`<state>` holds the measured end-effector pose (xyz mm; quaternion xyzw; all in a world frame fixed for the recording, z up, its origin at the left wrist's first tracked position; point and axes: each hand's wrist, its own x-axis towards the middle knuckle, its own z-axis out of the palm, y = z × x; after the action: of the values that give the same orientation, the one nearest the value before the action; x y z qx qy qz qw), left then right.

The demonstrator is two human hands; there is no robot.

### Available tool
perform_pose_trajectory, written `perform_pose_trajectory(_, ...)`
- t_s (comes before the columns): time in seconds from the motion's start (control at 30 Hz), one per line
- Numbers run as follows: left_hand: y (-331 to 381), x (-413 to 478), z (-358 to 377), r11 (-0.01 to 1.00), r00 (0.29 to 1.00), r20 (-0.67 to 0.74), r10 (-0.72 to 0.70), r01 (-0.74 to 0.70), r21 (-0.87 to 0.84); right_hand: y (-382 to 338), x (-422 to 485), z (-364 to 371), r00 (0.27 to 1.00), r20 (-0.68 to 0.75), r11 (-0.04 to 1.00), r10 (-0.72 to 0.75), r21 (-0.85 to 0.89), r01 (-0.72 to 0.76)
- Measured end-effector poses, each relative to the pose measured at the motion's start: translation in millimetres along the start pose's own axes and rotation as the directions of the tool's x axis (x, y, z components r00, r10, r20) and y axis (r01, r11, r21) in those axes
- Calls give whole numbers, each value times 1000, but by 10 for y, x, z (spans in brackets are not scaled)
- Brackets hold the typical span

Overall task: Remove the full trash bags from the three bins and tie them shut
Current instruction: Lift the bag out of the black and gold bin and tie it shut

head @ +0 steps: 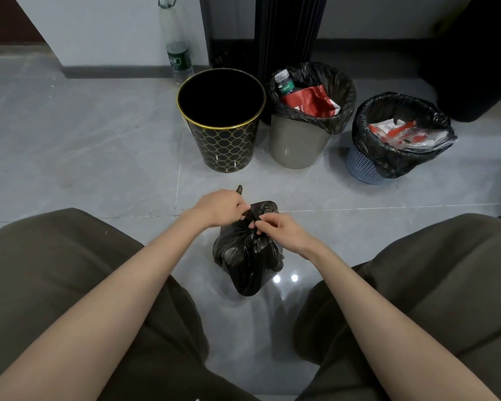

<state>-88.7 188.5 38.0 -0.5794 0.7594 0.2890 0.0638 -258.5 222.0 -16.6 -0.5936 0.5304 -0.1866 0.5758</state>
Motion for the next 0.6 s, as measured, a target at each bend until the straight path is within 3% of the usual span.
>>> perform_pose_trajectory(0.03, -5, -4, -13, 949, 993, 68, -94, 110, -295, 32, 3, 11, 1000, -1, 1000, -11, -19, 11)
perform_pose_trajectory(0.1, 8, -6, 27, 603, 946, 214, -244, 320, -731, 89, 15, 33, 999, -31, 999, -30, -39, 29)
perform_pose_trajectory(0.17, 3, 10, 122, 263, 915, 315, -254, 378, -888, 107, 22, 46, 997, -59, 997, -44, -68, 40)
perform_pose_trajectory(0.2, 7, 20, 179, 163, 916, 323, -239, 366, -916, 113, 24, 47, 997, -68, 996, -43, -76, 38)
perform_pose_trajectory(0.23, 35, 14, 221, 125, 924, 302, -235, 337, -933, 121, 28, 43, 996, -74, 997, -39, -74, 33)
perform_pose_trajectory(0.27, 48, 20, 272, 164, 936, 241, -258, 288, -943, 133, 29, 38, 996, -80, 997, -34, -67, 29)
perform_pose_trajectory(0.3, 55, 20, 311, 284, 946, 147, -289, 232, -931, 141, 27, 35, 996, -85, 998, -31, -59, 26)
perform_pose_trajectory(0.33, 38, 27, 344, 470, 951, 19, -307, 169, -866, 149, 30, 35, 995, -91, 998, -28, -49, 24)
perform_pose_trajectory(0.4, -27, 34, 379, 872, 946, -241, -216, 76, -483, 171, 41, 36, 994, -108, 999, -22, -29, 19)
perform_pose_trajectory(0.43, -36, 7, 370, 979, 947, -296, -124, 67, -194, 178, 46, 38, 993, -115, 999, -23, -27, 20)
perform_pose_trajectory(0.47, -25, -25, 347, 994, 948, -318, -22, 55, 97, 185, 51, 41, 993, -120, 999, -24, -28, 21)
perform_pose_trajectory(0.5, -9, -46, 334, 944, 944, -318, 88, 23, 328, 189, 56, 45, 992, -123, 999, -26, -29, 23)
perform_pose_trajectory(0.53, 25, -64, 336, 885, 938, -302, 171, -12, 465, 195, 59, 49, 992, -127, 999, -27, -30, 24)
perform_pose_trajectory(0.6, 90, -78, 374, 872, 943, -267, 201, -48, 487, 200, 61, 51, 990, -135, 998, -37, -47, 31)
